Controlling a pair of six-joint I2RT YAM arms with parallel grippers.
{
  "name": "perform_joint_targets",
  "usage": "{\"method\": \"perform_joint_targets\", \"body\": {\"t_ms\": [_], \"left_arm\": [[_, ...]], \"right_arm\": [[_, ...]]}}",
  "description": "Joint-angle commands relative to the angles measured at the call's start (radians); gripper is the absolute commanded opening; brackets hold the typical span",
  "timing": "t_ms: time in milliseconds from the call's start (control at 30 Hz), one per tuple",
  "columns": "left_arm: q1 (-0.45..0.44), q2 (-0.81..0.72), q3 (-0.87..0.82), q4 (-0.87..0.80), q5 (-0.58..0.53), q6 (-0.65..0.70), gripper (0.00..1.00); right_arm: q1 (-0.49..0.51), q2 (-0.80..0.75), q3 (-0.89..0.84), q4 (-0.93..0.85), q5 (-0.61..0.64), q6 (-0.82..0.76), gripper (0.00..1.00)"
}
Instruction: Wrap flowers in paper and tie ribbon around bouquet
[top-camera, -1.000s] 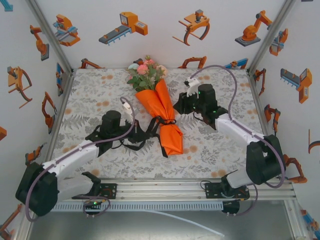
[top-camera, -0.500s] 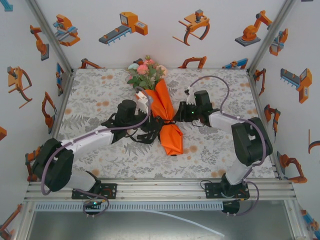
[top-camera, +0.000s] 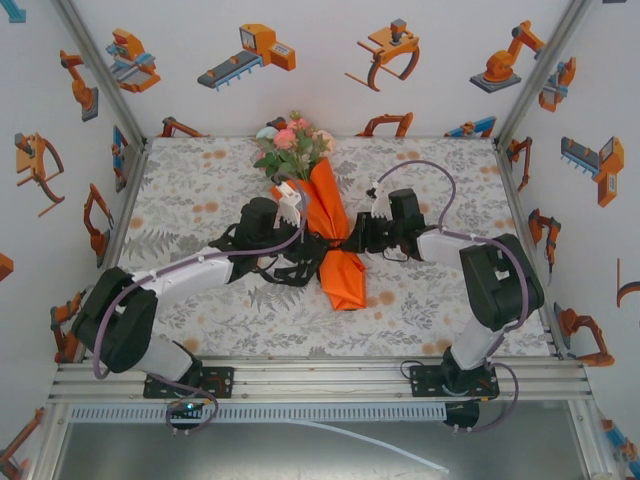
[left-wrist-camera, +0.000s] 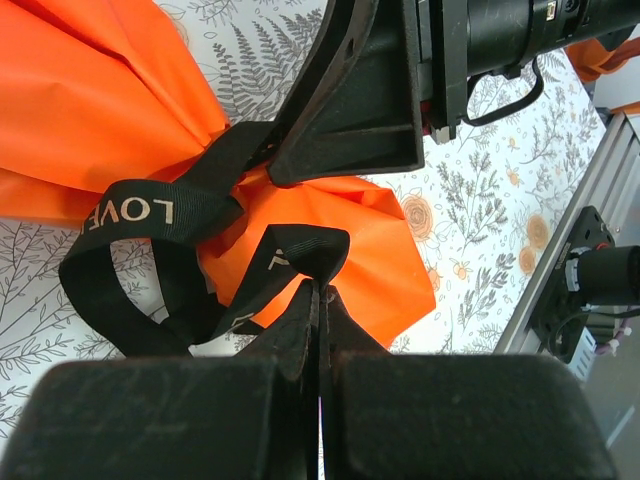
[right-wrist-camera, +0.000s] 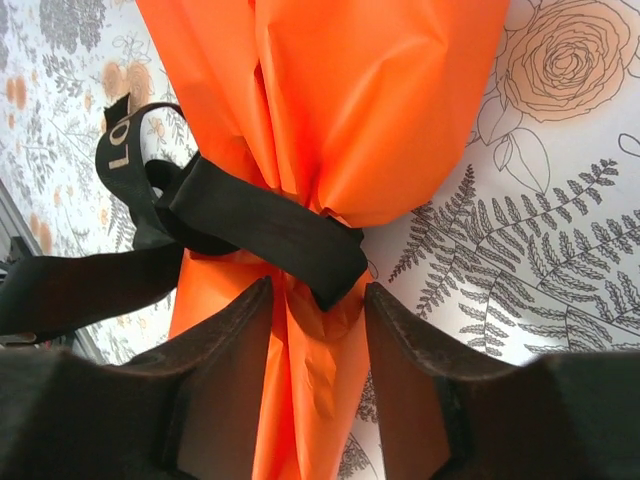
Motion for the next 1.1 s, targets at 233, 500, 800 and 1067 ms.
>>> {"method": "perform_joint_targets", "body": {"t_ms": [233,500,800,1067], "left_arm": [[-0.009,0.069,0.071,-0.038,0.022,0.027,0.0],[-0.016,0.145,0.128,-0.059,0.043,0.034,0.0],[-0.019,0.128,0.111,-0.048,0.024,0.032,0.0],[-0.018,0.127,0.11,-0.063,0.009,0.037,0.0]], "right_arm": [[0.024,-0.076,0.003,0.04,0.073,0.009,0.11],[0.072,-0.109,-0.001,0.025,0.068,-0.015,0.29],[0.074,-0.108,0.017,-0.038,0.148,-0.239,0.5],[0.076,-0.048,0.049,-0.008,0.014,-0.292,0.45]]}}
